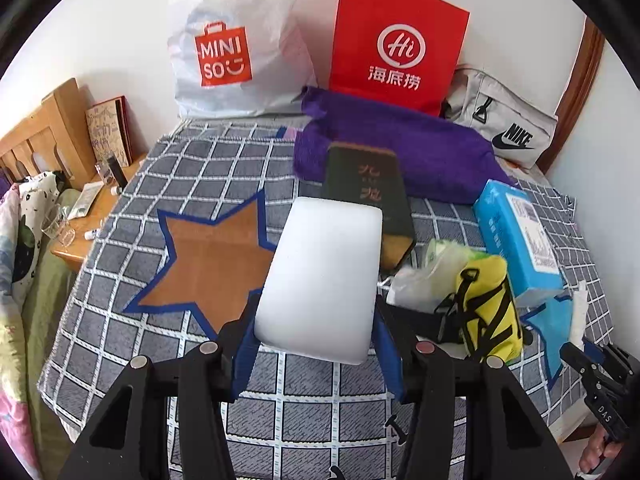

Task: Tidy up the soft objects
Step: 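Grasp the white foam block with the left tool while the right tool holds the tissue, then carry the white block and tissue over the purple towel with both tools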

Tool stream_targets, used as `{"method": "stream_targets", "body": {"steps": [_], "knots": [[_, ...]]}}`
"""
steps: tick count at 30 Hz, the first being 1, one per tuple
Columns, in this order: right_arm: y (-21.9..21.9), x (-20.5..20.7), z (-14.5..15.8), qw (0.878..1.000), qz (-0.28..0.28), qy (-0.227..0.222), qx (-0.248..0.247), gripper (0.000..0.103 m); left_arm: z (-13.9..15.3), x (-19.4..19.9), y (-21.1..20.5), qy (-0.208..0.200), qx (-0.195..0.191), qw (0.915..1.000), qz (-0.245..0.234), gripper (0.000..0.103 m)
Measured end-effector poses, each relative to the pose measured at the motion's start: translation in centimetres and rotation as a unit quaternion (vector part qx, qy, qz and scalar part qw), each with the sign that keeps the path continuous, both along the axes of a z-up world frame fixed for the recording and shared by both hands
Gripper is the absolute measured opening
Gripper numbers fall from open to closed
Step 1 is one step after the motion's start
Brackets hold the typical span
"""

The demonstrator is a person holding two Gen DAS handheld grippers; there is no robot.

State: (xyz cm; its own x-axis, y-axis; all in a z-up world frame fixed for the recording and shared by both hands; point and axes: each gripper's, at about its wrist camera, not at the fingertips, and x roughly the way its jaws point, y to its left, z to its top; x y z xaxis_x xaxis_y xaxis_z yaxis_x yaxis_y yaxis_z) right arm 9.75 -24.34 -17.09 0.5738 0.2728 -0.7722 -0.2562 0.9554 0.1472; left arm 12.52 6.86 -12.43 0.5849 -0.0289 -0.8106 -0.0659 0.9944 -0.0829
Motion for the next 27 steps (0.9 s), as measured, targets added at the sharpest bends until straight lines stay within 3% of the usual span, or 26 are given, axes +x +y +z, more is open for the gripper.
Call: {"method": "stream_targets", "body": {"steps": [17, 27], "knots": [[0.5, 8.7, 7.4, 0.998, -0.012, -0.061, -0.003, 0.026, 6.9, 7.0, -0.1, -0.048, 0.018, 0.9986, 0.014, 0.050], [0.4, 15.5, 8.6, 0.997, -0.022, -0.067, -0.007, 0.026, 7.9, 12.9, -0.8, -0.052, 0.011, 0.9986, 0.000, 0.050]]}}
